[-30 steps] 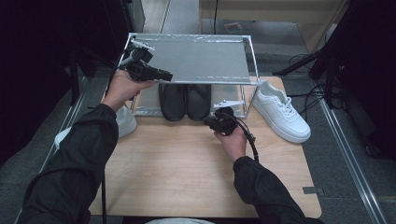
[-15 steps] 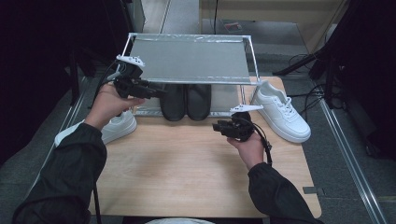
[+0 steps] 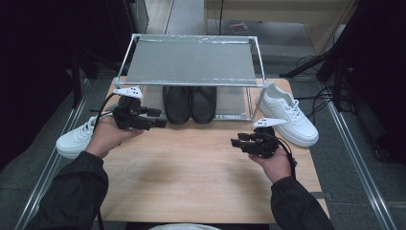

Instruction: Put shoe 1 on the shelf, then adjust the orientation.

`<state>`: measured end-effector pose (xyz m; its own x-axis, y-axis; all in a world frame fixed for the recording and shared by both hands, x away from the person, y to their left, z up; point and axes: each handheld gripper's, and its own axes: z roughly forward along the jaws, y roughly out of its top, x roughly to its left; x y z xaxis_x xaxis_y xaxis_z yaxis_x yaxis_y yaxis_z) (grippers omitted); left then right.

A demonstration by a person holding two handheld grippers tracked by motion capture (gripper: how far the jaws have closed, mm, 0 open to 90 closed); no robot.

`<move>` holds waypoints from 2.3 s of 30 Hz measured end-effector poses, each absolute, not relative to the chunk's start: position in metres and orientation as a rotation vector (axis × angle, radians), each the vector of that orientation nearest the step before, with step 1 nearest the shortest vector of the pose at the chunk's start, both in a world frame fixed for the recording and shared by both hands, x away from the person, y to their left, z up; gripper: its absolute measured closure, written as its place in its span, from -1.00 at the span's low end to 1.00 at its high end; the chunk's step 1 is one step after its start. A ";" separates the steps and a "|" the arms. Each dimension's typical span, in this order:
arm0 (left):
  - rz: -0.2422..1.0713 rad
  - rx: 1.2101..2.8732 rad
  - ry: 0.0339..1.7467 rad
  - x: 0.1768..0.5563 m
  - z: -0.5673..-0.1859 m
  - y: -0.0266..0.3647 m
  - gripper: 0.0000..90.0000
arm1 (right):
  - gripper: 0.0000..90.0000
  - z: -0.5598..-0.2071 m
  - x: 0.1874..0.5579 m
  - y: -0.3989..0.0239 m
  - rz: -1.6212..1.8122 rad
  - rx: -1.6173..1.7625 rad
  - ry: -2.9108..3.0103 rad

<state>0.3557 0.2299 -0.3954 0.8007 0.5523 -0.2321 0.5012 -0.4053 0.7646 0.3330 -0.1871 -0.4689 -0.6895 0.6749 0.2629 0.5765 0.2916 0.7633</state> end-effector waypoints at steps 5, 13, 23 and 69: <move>0.068 2.073 0.791 0.351 -0.410 0.237 -0.13 | 0.26 -0.469 0.327 -0.198 1.363 1.171 2.430; 0.030 2.036 0.840 0.348 -0.426 0.259 -0.08 | 0.16 -0.477 0.329 -0.199 1.357 1.189 2.447; 0.046 2.018 0.895 0.345 -0.431 0.281 0.00 | 0.16 -0.473 0.334 -0.193 1.365 1.159 2.462; 0.206 1.950 1.179 0.350 -0.453 0.406 -0.08 | 0.11 -0.478 0.341 -0.176 1.310 1.116 2.514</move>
<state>0.3505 0.4063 -0.4532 0.5468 0.7954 -0.2616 0.6598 -0.2171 0.7194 0.3412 -0.1759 -0.4779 -0.7275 0.6442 0.2361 0.5625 0.3630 0.7429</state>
